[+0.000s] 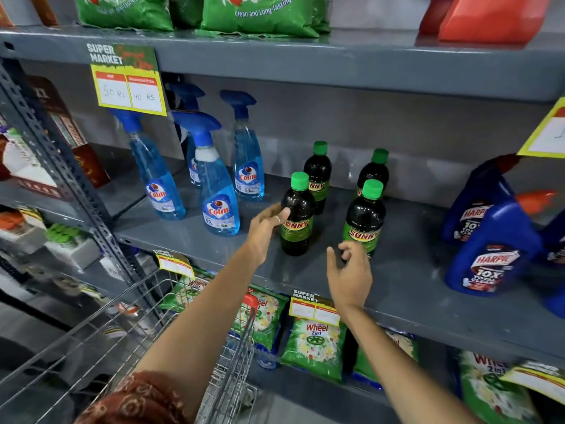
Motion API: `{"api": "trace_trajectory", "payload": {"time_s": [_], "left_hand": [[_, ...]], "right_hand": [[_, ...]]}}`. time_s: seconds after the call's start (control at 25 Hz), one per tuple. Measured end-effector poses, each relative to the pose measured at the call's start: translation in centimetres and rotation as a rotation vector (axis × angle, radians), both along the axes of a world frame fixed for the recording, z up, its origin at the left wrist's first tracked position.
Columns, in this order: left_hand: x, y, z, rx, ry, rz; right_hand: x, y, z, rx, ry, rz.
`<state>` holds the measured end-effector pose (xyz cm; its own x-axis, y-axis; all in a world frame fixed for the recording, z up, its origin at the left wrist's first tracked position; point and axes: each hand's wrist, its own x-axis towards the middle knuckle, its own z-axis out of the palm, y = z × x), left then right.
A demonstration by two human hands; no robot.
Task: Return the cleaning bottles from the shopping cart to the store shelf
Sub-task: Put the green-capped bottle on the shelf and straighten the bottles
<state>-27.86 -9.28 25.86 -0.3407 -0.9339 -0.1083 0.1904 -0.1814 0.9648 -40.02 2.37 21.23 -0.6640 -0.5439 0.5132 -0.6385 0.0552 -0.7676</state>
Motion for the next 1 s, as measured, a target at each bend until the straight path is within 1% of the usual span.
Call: {"api": "trace_trajectory", "payload": {"time_s": [0.04, 0.12, 0.24, 0.32, 0.4, 0.52, 0.68, 0.84, 1.0], "left_hand": [[0.1, 0.4, -0.8, 0.003, -0.027, 0.016], [-0.1, 1.0, -1.9, -0.021, -0.104, 0.037], [-0.7, 1.0, -3.4, -0.115, -0.362, 0.025], [-1.0, 1.0, -4.2, -0.165, -0.47, 0.012], [-1.3, 0.9, -4.9, -0.201, -0.506, 0.022], [-1.4, 1.1, -5.5, -0.263, -0.536, 0.048], [-1.2, 1.5, -6.0, -0.365, -0.551, -0.003], [-1.5, 1.9, -6.2, -0.374, -0.586, 0.021], [-1.6, 1.8, -6.2, -0.382, -0.615, 0.019]], "right_hand": [[-0.5, 0.3, 0.0, -0.008, -0.004, -0.041], [-1.5, 0.5, -0.1, 0.001, -0.085, -0.076], [-3.1, -0.1, -0.4, 0.066, -0.195, -0.062], [-4.1, -0.6, -0.8, 0.111, -0.286, -0.029], [-4.7, -1.0, -1.4, 0.14, -0.343, 0.008], [-4.9, -1.3, -1.9, 0.146, -0.346, 0.006], [-5.0, -1.1, -2.0, 0.131, -0.335, 0.018], [-4.9, -0.9, -2.1, 0.145, -0.294, 0.033], [-4.9, -0.7, -2.0, 0.153, -0.323, 0.055]]}}
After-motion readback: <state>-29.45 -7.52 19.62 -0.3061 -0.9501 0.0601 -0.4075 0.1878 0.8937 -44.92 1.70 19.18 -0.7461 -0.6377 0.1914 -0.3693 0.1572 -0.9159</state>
